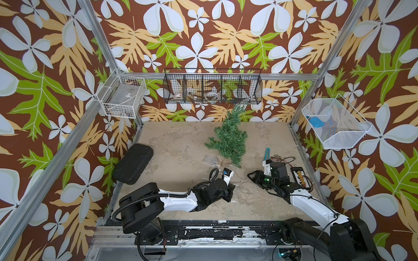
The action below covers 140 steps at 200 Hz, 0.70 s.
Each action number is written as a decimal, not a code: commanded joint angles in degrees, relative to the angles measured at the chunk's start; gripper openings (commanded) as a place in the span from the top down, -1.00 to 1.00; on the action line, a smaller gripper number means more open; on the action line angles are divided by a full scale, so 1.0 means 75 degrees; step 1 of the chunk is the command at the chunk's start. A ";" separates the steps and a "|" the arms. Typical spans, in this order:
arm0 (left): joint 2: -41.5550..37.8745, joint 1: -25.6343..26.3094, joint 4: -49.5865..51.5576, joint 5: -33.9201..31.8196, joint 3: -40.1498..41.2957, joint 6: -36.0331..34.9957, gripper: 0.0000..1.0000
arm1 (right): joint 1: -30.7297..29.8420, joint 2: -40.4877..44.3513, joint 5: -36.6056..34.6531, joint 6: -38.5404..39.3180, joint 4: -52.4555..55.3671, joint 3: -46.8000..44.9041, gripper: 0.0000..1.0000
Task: Remove string lights from the small christmas tree
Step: Place the light string at the center of the board.
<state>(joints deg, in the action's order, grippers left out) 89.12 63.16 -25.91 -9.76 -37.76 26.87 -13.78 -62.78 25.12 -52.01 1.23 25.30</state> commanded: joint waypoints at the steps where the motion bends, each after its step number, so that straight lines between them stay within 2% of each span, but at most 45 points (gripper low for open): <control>1: -0.0033 -0.0006 -0.0063 -0.0103 0.0000 0.0143 0.64 | 0.0001 0.0063 0.0193 -0.0937 -0.0131 0.0050 -0.13; 27: -0.0014 -0.0008 0.0082 -0.0200 -0.0036 0.0115 0.58 | -0.0010 0.0481 -0.0016 -0.1243 -0.0125 -0.0028 -0.32; 49: -0.0041 -0.0107 0.0140 -0.0383 0.0017 0.0187 0.52 | -0.0011 0.0512 -0.0421 -0.0423 0.0466 0.0264 -0.35; 66: -0.0125 -0.0300 0.0324 -0.0270 -0.0042 0.0349 0.45 | -0.0009 0.0418 -0.0373 -0.0097 0.0638 0.0281 -0.38; 87: -0.0269 -0.0371 0.0386 -0.0411 -0.0033 0.0193 0.13 | -0.0004 0.0300 0.0027 -0.0507 -0.0153 -0.0098 -0.39; 111: -0.0491 -0.0380 0.0682 -0.0653 -0.0080 0.0143 -0.07 | -0.0007 0.0267 0.0385 -0.1661 -0.1032 -0.0335 -0.39; 126: -0.0661 -0.0393 0.0827 -0.0745 -0.0036 0.0080 -0.17 | -0.0004 0.0480 0.0069 -0.1960 -0.1088 -0.0312 -0.39; 140: -0.0803 -0.0386 0.0851 -0.1002 0.0124 0.0022 -0.23 | -0.0009 0.0655 -0.0458 -0.1642 -0.0852 -0.0123 -0.38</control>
<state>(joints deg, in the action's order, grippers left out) 84.53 60.38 -21.15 -13.65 -37.80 28.10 -13.85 -59.51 25.80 -62.78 -2.42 22.85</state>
